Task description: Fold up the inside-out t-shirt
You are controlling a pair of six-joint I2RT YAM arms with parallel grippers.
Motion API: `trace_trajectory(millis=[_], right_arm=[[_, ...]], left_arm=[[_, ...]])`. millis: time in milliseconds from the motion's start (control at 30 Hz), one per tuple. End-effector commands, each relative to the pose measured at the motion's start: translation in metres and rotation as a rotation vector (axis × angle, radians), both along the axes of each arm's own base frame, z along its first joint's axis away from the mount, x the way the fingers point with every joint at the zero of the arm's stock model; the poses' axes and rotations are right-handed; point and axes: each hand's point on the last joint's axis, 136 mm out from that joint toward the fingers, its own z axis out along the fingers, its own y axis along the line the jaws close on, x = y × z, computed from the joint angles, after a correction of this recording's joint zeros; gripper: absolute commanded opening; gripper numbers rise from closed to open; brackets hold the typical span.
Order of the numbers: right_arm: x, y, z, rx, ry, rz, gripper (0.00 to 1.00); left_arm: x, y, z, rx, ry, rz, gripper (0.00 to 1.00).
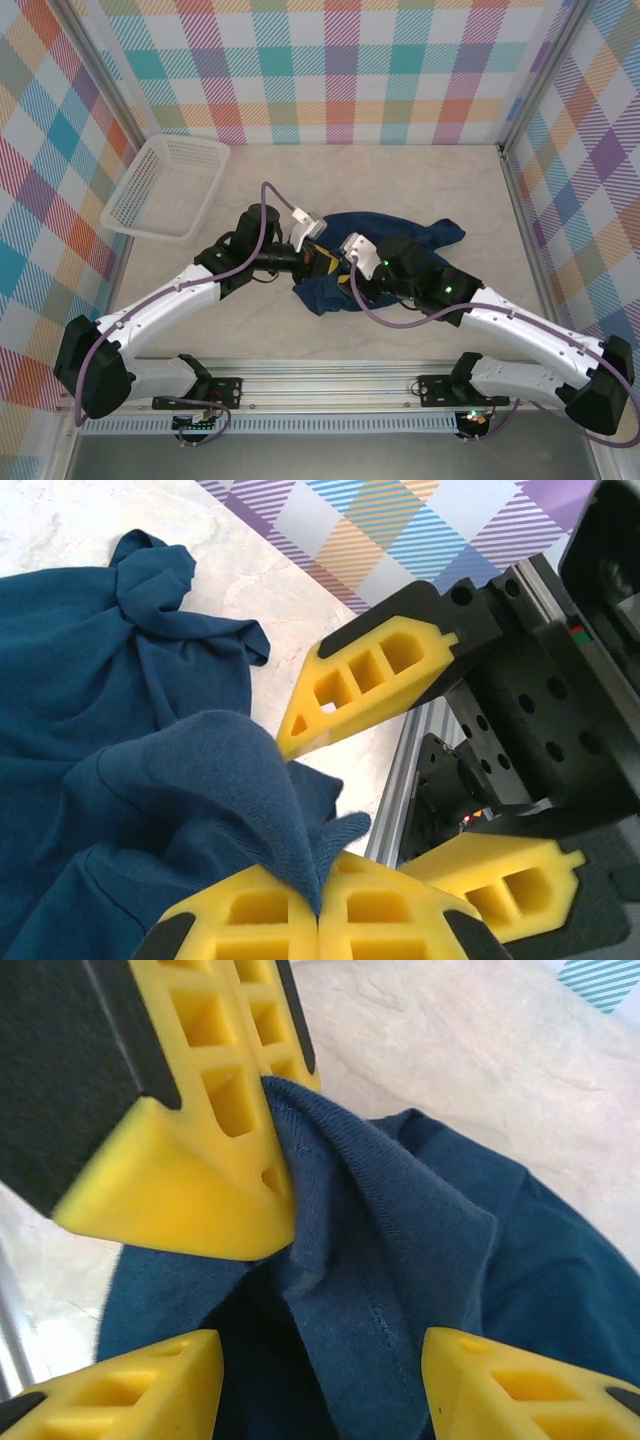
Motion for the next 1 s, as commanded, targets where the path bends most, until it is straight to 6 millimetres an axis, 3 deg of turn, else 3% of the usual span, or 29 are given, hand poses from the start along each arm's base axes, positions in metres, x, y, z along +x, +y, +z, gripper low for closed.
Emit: trace_trajectory(millis=[0, 233, 400, 600, 667, 800, 967], right_arm=[[0.014, 0.001, 0.005, -0.087, -0.125, -0.036, 0.55], [0.022, -0.002, 0.033, 0.011, -0.201, -0.112, 0.23], [0.015, -0.005, 0.037, 0.084, -0.115, -0.115, 0.03], [0.021, -0.013, 0.04, 0.225, 0.076, -0.171, 0.0], [0.029, -0.018, 0.043, 0.292, 0.167, -0.211, 0.0], [0.046, -0.019, 0.047, 0.439, 0.346, -0.297, 0.0], [0.066, -0.018, 0.04, 0.555, 0.548, -0.397, 0.0]], left_arm=[[0.002, -0.002, 0.018, -0.037, -0.005, -0.012, 0.0], [0.005, 0.001, 0.006, 0.003, 0.0, 0.009, 0.0], [0.012, 0.001, -0.002, 0.024, 0.003, 0.03, 0.0], [0.015, 0.0, -0.004, 0.031, -0.002, 0.033, 0.0], [0.017, 0.002, -0.007, 0.049, -0.003, 0.05, 0.11], [0.024, 0.011, -0.012, 0.083, -0.028, 0.13, 0.47], [0.011, 0.018, -0.022, 0.124, -0.132, 0.183, 0.71]])
